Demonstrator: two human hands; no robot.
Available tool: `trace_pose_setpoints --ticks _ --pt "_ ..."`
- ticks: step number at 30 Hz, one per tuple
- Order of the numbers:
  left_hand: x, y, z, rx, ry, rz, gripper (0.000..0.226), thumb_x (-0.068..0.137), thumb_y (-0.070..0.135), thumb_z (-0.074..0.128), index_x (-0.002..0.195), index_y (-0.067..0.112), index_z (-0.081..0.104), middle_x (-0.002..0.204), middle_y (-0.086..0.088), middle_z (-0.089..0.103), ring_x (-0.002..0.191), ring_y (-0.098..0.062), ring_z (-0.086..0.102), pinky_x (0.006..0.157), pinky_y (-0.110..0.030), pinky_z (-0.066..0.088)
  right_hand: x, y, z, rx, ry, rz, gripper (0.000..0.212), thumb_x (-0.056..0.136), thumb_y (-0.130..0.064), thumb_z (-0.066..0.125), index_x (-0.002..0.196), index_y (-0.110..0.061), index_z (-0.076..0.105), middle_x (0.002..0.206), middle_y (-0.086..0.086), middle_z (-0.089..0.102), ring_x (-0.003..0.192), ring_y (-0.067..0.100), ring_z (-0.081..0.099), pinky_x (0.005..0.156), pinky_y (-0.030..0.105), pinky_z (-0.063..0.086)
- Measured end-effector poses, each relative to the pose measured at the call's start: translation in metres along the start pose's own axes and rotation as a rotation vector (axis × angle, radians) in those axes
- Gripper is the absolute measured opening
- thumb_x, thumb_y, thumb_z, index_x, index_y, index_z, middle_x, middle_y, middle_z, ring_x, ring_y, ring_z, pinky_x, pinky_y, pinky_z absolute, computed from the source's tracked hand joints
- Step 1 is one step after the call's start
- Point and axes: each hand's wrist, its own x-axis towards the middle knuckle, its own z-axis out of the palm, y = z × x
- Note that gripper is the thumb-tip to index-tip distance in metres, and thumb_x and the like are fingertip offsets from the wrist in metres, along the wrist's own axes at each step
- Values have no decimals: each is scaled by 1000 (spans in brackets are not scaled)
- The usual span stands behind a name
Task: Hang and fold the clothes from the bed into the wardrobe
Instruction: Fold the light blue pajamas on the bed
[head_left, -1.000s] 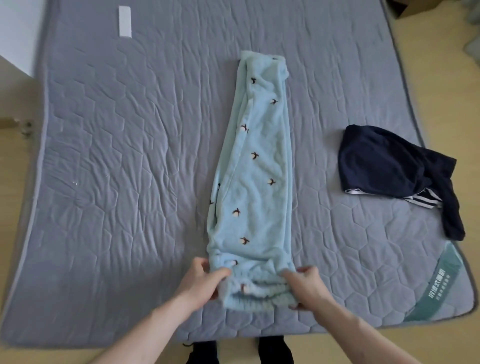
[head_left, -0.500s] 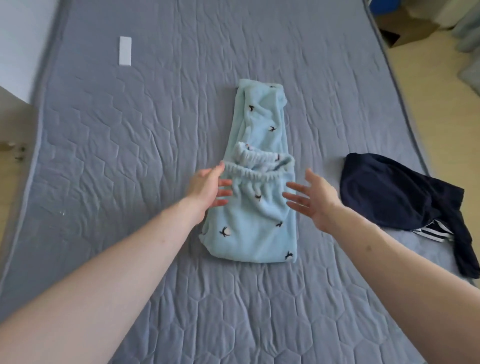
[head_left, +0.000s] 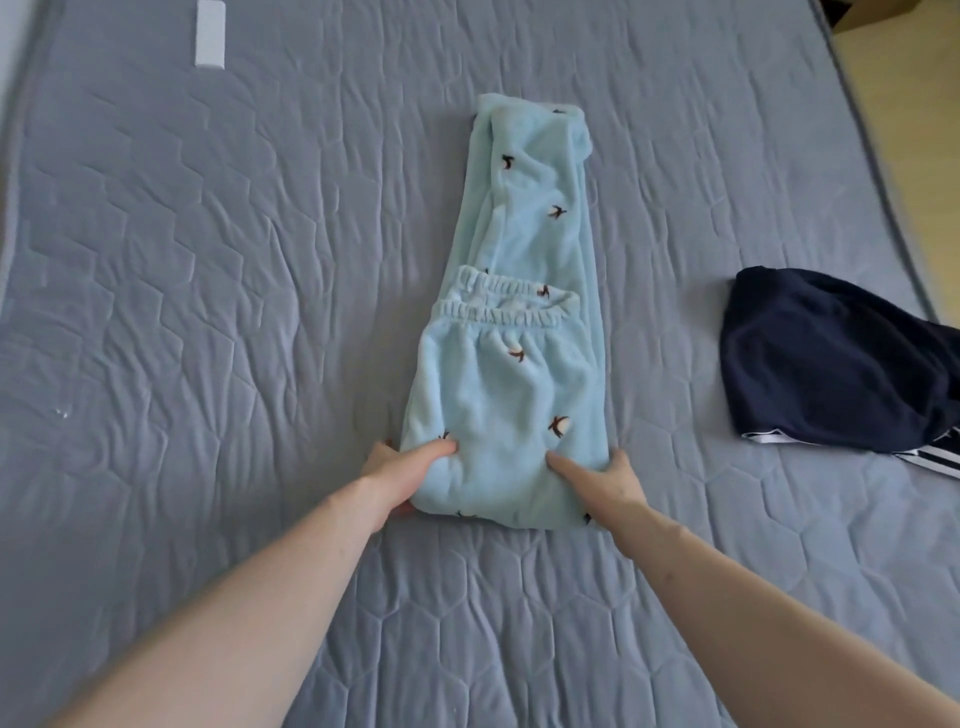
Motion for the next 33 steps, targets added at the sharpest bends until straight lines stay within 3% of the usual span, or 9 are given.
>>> trace_pose_setpoints --ticks 4,9,14,16,21,26,29,31,33 --pt "-5 -10 -4 8 -1 -17 102 46 52 84 133 6 58 118 -9 70 101 -27 69 93 -39 57 -13 5 -1 37 -35 15 30 78 -36 83 95 -28 59 93 -5 69 79 14 68 52 25 50" --pt "-54 -43 -23 135 -60 -90 90 51 50 85 127 5 66 109 -7 74 92 -23 71 75 -29 54 -72 24 -17 -94 -71 138 28 77 -31 82 87 -23 57 89 1 70 74 19 69 43 22 47" --pt "-121 -89 -41 490 -170 -213 68 64 54 83 114 13 62 92 3 68 80 -13 67 54 -21 45 -147 65 -33 -338 -202 275 46 74 -35 80 111 -15 59 101 3 67 87 20 67 61 28 52" --pt "-146 -103 -49 692 -301 -308 69 62 58 80 112 15 59 95 0 65 79 -14 64 58 -21 46 -177 79 -39 -469 -309 339 49 71 -34 77 113 -15 59 103 2 66 90 19 66 63 27 53" --pt "-183 -125 -59 1023 -646 -547 58 51 62 75 90 20 65 79 -3 58 68 -20 54 65 -26 47 -226 99 -52 -668 -604 511 55 64 -39 68 117 -26 62 114 -2 71 103 18 68 91 35 57" --pt "-182 -94 -72 903 -559 -328 55 56 60 68 90 18 74 73 -2 75 62 -18 69 63 -27 57 -221 71 -64 -580 -546 393 51 68 -41 74 111 -13 68 97 3 76 84 21 72 65 28 51" --pt "-171 -59 -84 668 -488 -203 60 64 65 68 97 16 75 82 -8 77 65 -21 71 60 -27 53 -203 33 -76 -450 -463 300 47 79 -39 77 110 -6 70 98 12 78 90 28 76 70 33 58" --pt "-166 -31 -90 520 -453 -169 53 65 66 65 84 18 73 77 -10 74 61 -21 68 53 -23 47 -188 4 -84 -337 -433 261 41 87 -37 73 111 -5 71 98 13 78 91 29 76 76 37 61" --pt "-160 -2 -93 365 -358 -131 44 65 64 62 75 21 65 67 -7 65 54 -18 56 51 -22 39 -174 -26 -90 -238 -384 237 31 91 -36 65 106 -11 72 86 6 78 77 24 74 66 34 59"
